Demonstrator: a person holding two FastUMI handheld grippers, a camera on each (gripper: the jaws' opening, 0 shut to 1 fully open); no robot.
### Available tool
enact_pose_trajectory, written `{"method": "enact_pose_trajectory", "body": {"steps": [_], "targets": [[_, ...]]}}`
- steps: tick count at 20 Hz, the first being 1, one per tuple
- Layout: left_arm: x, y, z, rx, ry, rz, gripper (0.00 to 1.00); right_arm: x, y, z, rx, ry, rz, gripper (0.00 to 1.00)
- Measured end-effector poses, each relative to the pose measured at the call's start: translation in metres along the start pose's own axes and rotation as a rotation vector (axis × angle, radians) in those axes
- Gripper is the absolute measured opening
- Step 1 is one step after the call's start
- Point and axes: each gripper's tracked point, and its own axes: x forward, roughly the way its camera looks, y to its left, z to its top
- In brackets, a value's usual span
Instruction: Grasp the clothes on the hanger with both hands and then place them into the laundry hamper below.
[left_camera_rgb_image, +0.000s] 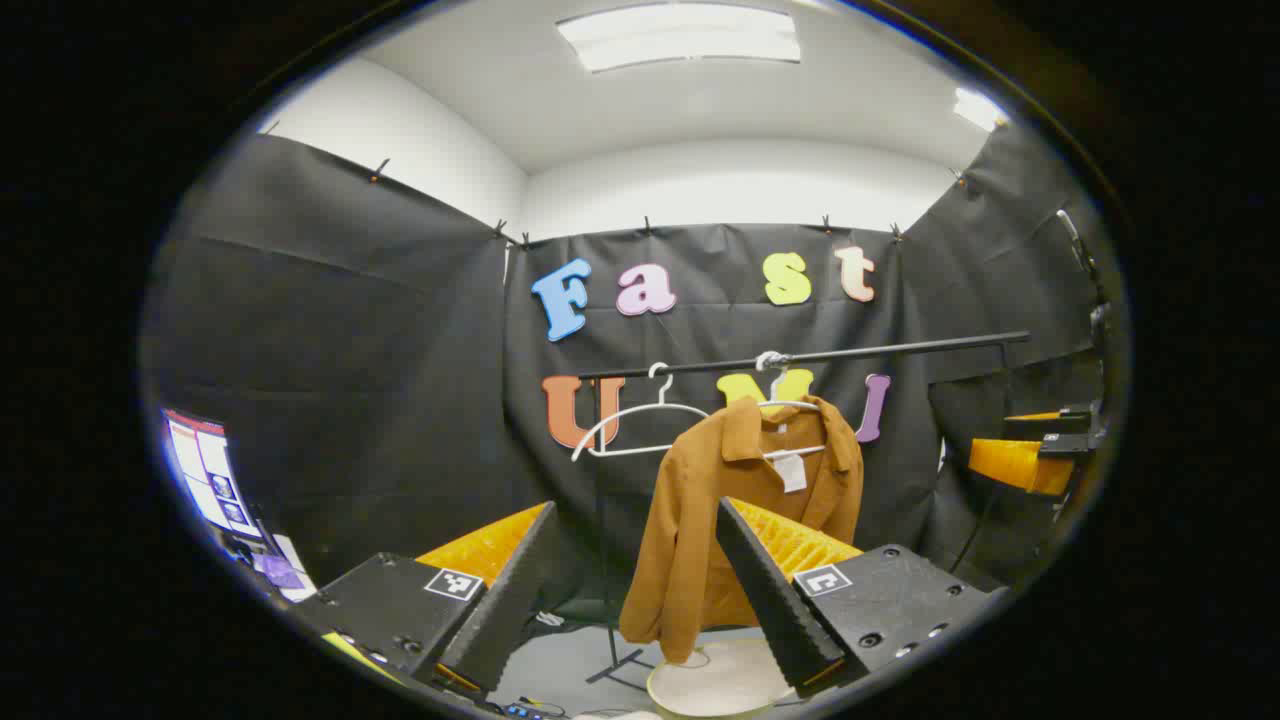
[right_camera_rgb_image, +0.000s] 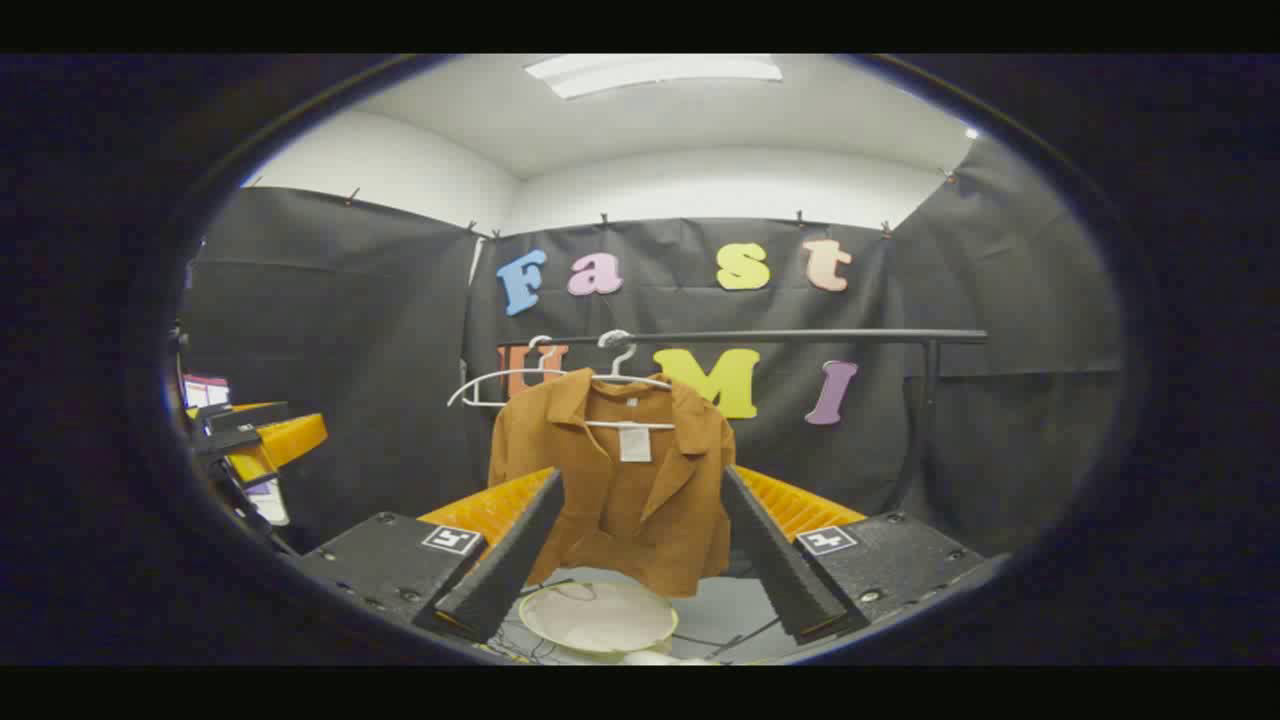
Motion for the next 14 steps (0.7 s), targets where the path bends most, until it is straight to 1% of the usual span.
{"method": "enact_pose_trajectory", "body": {"steps": [3, 7, 12, 14], "targets": [[-0.01, 0.009, 0.0, -0.008, 0.004, 0.016, 0.99, -0.006, 0.007, 0.004, -0.016, -0.004, 0.008, 1.0], [-0.025, 0.019, 0.004, 0.016, 0.01, 0.042, 0.99, -0.01, 0.017, 0.011, -0.024, -0.011, 0.035, 1.0], [-0.038, 0.021, 0.01, 0.006, -0.009, 0.038, 0.99, -0.017, 0.028, 0.005, -0.045, 0.01, 0.061, 1.0], [-0.043, 0.018, 0.014, -0.006, -0.022, 0.018, 0.99, -0.018, 0.03, 0.0, -0.041, 0.023, 0.069, 1.0]]}}
